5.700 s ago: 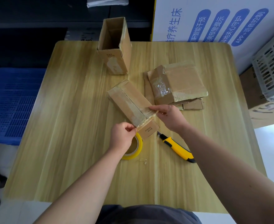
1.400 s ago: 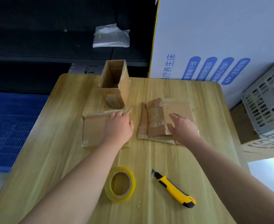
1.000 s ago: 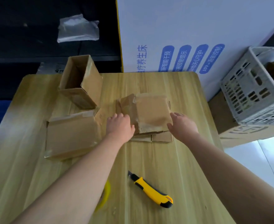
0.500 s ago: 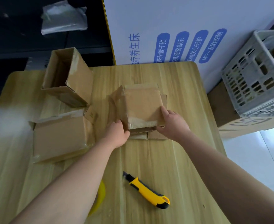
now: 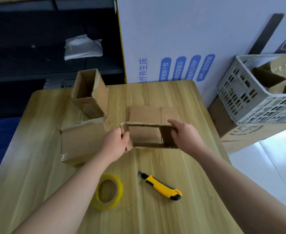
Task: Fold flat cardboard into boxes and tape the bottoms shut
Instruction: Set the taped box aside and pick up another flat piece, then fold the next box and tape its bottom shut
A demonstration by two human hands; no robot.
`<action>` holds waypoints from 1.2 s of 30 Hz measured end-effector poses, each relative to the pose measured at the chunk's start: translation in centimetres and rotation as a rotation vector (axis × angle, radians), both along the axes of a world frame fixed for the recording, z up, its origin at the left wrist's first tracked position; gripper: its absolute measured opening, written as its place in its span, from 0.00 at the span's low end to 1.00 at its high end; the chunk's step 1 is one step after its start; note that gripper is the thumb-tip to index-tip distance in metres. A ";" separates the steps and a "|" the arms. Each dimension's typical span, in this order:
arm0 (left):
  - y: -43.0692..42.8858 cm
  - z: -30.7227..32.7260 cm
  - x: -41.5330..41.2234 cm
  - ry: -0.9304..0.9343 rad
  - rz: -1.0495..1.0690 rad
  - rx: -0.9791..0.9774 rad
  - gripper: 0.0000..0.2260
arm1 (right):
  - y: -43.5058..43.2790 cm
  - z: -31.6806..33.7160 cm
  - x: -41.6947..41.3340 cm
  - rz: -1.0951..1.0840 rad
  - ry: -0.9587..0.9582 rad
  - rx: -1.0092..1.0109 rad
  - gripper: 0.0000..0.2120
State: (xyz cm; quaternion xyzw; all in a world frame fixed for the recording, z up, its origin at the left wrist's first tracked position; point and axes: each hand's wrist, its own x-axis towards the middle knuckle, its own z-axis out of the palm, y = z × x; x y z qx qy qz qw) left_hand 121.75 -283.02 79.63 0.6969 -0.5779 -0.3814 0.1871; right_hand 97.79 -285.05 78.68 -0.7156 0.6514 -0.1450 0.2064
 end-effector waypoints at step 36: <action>11.0 -2.4 -3.2 -0.184 -0.061 0.016 0.16 | 10.9 -1.5 -1.7 -0.336 -0.114 0.170 0.12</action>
